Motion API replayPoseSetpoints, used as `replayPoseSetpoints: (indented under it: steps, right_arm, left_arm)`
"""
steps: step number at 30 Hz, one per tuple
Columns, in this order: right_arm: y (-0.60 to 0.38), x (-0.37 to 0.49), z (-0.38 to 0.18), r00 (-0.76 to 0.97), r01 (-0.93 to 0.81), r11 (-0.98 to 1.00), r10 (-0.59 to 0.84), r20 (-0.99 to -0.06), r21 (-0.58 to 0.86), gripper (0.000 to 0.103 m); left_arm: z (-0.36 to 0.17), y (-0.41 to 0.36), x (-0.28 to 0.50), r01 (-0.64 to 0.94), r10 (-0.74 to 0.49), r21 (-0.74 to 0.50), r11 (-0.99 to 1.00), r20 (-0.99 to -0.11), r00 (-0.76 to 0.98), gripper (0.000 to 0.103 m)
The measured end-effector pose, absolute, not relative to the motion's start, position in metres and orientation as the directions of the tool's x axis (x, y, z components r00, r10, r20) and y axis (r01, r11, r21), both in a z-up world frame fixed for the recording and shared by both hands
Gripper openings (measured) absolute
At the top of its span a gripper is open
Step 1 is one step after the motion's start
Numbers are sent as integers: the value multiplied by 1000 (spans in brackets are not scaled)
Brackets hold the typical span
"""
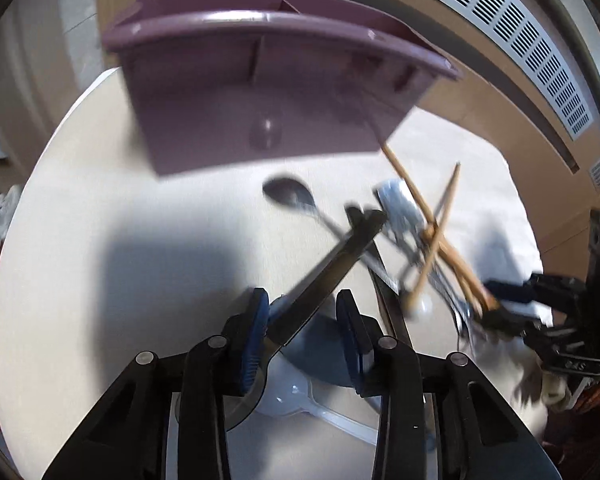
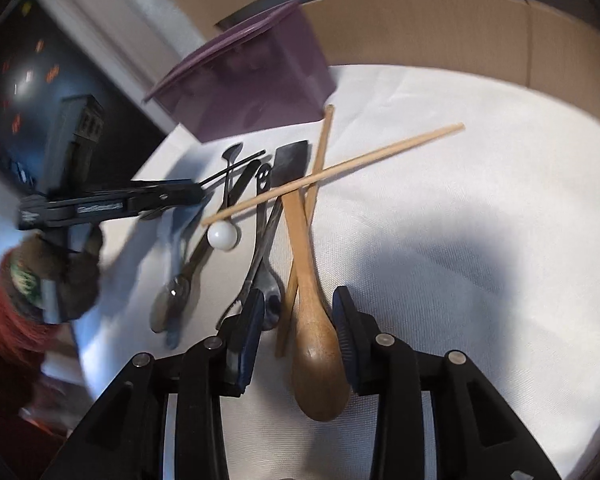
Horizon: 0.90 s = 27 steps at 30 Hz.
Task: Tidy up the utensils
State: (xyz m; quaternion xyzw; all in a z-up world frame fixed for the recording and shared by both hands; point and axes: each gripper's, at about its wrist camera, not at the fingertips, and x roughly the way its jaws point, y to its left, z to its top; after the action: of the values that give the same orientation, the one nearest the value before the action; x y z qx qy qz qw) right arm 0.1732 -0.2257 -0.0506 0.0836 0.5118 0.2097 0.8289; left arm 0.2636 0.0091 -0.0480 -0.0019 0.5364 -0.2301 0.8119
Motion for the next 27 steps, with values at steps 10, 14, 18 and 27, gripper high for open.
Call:
replayPoseSetpoints:
  steps: [10, 14, 18, 27]
  right_arm:
    - [-195, 184, -36, 468, -314, 943, 254, -846, 109, 30]
    - [-184, 200, -42, 437, -324, 943, 226, -871, 82, 26]
    - [-173, 204, -46, 449, -340, 941, 158, -879, -5, 10]
    - [-197, 184, -28, 477, -308, 948, 229, -848, 83, 10]
  left_arm:
    - [-44, 17, 213, 452, -412, -236, 860, -845, 342, 36]
    - [-34, 22, 212, 494, -423, -221, 841, -837, 347, 36]
    - [-36, 16, 223, 518, -412, -210, 829, -856, 312, 36]
    - [-54, -26, 246, 579, -317, -145, 803, -926, 207, 36]
